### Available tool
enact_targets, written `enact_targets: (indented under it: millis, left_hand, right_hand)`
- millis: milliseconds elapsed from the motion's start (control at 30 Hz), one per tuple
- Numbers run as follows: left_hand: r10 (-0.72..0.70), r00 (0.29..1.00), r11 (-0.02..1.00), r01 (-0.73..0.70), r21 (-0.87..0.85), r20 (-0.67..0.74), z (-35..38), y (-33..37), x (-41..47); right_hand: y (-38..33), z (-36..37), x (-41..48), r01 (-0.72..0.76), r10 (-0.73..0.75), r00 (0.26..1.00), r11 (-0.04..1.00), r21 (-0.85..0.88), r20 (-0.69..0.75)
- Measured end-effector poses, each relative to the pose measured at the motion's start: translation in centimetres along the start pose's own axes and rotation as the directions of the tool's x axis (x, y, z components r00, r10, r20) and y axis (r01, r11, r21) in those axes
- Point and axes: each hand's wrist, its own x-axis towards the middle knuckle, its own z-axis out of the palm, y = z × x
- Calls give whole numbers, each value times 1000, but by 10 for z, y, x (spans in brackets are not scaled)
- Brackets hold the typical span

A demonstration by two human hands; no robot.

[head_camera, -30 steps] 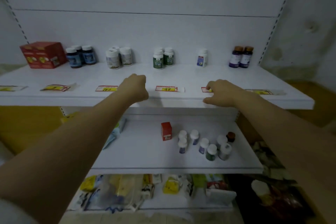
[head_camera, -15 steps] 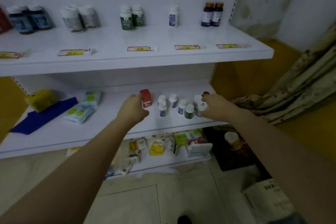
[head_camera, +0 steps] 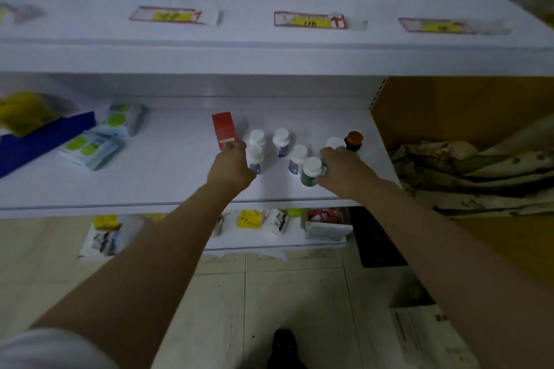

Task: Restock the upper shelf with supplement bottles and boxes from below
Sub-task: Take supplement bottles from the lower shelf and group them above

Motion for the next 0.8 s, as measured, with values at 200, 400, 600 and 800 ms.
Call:
enact_targets:
  millis: [200,400,600,800]
  left_hand:
    - [-8,1000,998,6,70,27,31,-5,55]
    - [7,999,995,-12,95,52,59,-15,106]
    - [-12,999,996,8,90,47,82,-26,128]
    - [-30,1000,999,30,-25,8,74,-27,123]
  right_hand:
    - [4,23,66,48,-49,999,994,-96,-9]
    - [6,45,122,71,-82,996,971,-228,-39]
    - [10,64,149,98,-89,994,982,-161,63]
    - [5,52,147,87,-87,996,996,-20,-17]
